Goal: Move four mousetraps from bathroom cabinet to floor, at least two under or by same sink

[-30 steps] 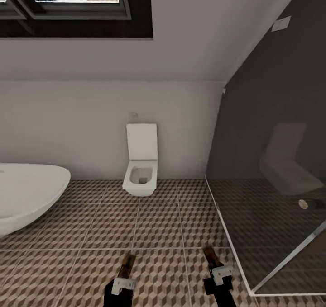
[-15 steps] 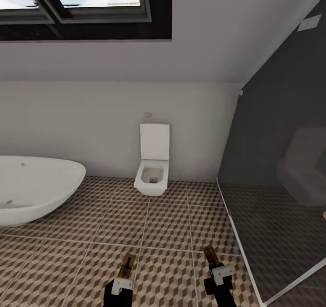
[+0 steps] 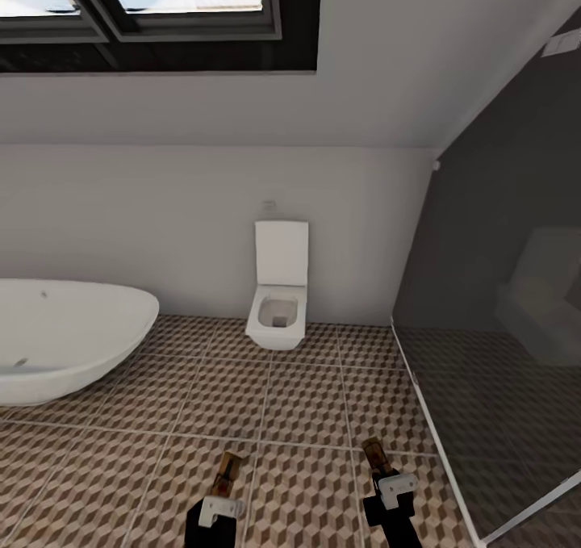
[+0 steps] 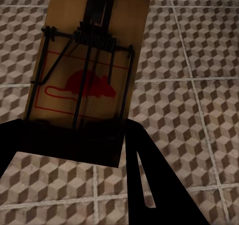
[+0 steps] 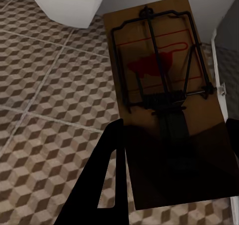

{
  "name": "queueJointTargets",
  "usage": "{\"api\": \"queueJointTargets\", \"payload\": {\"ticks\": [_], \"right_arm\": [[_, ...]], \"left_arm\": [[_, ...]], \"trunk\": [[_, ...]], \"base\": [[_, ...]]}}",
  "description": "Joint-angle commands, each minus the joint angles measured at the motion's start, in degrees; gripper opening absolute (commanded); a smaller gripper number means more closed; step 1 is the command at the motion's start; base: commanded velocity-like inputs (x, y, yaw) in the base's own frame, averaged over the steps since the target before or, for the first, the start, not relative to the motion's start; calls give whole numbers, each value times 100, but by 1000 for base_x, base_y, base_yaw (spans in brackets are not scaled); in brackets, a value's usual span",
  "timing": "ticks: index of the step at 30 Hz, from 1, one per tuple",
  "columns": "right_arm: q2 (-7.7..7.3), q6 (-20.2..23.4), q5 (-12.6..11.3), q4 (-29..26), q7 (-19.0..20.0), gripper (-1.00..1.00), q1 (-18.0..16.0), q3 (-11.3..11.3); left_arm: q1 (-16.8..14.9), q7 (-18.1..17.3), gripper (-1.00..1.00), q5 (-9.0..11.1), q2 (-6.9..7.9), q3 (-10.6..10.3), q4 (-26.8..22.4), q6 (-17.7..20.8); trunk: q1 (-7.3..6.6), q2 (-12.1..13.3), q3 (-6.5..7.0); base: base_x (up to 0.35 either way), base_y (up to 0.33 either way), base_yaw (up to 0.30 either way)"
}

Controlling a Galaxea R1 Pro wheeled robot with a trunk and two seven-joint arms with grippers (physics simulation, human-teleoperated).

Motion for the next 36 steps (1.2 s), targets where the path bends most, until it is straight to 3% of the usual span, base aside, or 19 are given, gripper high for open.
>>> {"api": "queueJointTargets", "payload": {"ticks": [1,18,24,25,27,29,31,33,36], "right_arm": [[0,-7,57,9,-60,-100,-7,12],[-5,-7,57,4,-69,-100,-7,4],[18,210,73,-138,-118,-100,-7,-10],[23,377,74,-298,-142,-100,-7,-11],[29,1078,66,-963,-185,-100,-7,-14],[34,1899,55,-1705,-193,-100,-7,-18],[54,2537,41,-2420,-198,-100,-7,-21],[156,2994,36,-3076,-200,-100,-7,-22],[355,3346,39,-3523,-202,-100,-7,-17]], "left_arm": [[-8,62,-100,23,8,-49,12,-20],[-8,62,-100,23,2,-49,45,-36],[-8,117,-100,24,-14,201,-103,1011],[-11,119,-100,24,-15,347,-264,1297],[-126,122,-100,23,-17,902,-719,2122],[-435,123,-100,18,-18,1429,-941,2987],[-868,126,-100,-16,-12,1722,-826,3569],[-1547,130,-100,-125,-5,1860,-241,3856],[-2295,132,-100,-198,3,1910,429,3969]], "trunk": [[4,-12,-8],[4,-12,32],[4,-12,32],[4,-12,32],[4,-12,32],[4,-12,32],[4,-12,32],[4,-12,32],[4,-12,32]], "base": [[0,189,-143],[0,32,-74],[0,0,0],[0,0,0],[0,0,0],[0,0,0],[0,0,0],[0,0,0],[0,0,0]]}}
